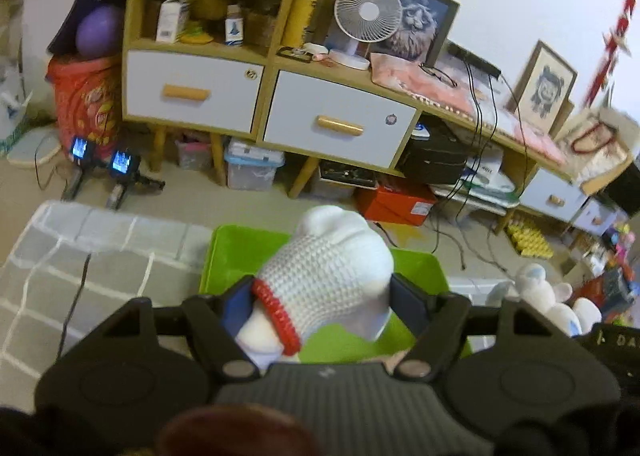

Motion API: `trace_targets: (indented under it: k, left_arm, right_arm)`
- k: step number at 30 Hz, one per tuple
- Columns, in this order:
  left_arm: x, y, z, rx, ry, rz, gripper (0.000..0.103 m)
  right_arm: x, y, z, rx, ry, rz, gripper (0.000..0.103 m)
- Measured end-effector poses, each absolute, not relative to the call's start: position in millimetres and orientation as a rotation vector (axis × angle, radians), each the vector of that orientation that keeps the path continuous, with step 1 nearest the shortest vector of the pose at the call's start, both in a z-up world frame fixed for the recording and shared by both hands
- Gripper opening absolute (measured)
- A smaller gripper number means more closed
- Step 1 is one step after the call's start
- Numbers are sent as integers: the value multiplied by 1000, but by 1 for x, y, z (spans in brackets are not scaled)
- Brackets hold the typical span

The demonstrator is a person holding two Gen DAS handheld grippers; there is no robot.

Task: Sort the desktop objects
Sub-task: 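Carry the glove and bunny plush into the green bin and release both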

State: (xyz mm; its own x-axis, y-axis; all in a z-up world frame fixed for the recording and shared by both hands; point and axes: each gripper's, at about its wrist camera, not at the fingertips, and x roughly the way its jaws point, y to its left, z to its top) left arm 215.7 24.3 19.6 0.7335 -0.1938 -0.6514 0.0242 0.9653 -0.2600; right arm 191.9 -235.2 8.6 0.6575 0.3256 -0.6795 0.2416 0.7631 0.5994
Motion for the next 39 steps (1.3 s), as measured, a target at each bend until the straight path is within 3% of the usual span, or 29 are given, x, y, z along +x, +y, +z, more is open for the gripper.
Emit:
trace_targets:
  k: [10, 18, 39]
  left_arm:
    - [250, 13, 20, -182, 790, -135, 73]
    - [254, 18, -15, -134, 844, -167, 73]
    - [267, 40, -52, -190, 858, -148, 73]
  right_arm:
    - [248, -199, 49, 590, 834, 132, 48]
    - [268, -183, 2, 568, 910, 139, 48]
    - [278, -158, -49, 418, 989, 94, 47]
